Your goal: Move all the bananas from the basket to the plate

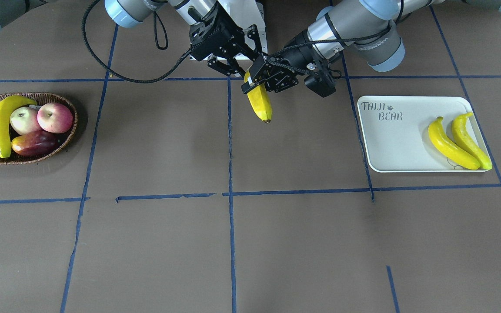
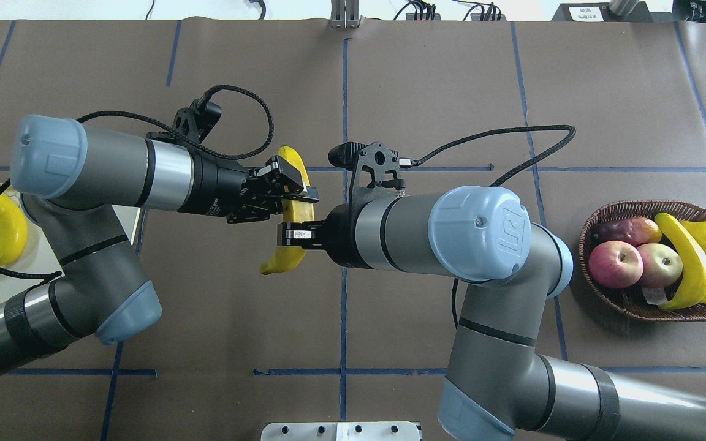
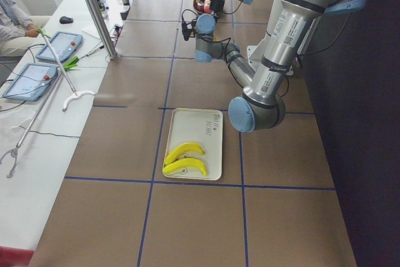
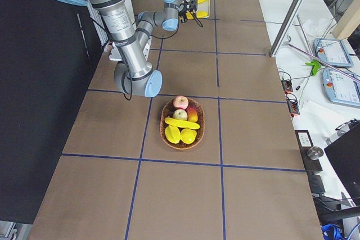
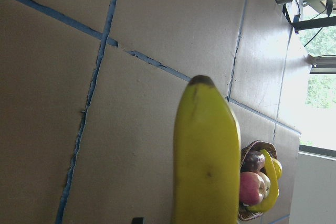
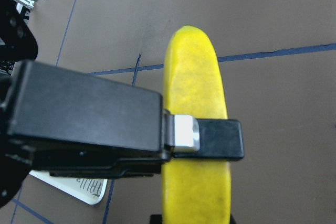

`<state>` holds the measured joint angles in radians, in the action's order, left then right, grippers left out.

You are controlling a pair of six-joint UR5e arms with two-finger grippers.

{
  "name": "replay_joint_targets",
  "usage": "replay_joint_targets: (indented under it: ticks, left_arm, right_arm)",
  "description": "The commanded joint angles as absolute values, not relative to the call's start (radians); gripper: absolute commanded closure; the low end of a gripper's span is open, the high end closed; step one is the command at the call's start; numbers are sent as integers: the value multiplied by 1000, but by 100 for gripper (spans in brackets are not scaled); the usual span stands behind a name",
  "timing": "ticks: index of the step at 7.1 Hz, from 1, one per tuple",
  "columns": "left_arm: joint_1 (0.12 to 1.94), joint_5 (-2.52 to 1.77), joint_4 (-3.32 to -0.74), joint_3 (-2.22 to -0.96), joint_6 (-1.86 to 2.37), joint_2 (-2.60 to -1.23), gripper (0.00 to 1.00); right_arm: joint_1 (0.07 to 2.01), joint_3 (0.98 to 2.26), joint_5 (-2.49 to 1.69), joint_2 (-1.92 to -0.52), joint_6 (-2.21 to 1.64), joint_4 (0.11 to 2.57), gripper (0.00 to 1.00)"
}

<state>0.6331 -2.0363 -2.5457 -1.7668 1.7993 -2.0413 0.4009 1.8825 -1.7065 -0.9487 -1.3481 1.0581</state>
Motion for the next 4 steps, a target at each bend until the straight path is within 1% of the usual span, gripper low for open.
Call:
replay_joint_targets:
  ticks: [1,4]
  left_arm:
    - [632,-1997,-2546,-1770,1816,-2039,97]
    - [634,-1997,-2546,-1770,1821,-2026,98]
  right_arm:
    - [400,1884,-1707,-948,-1354,1057,1]
    - [410,1902,-1720,-951,-1350,1057,0]
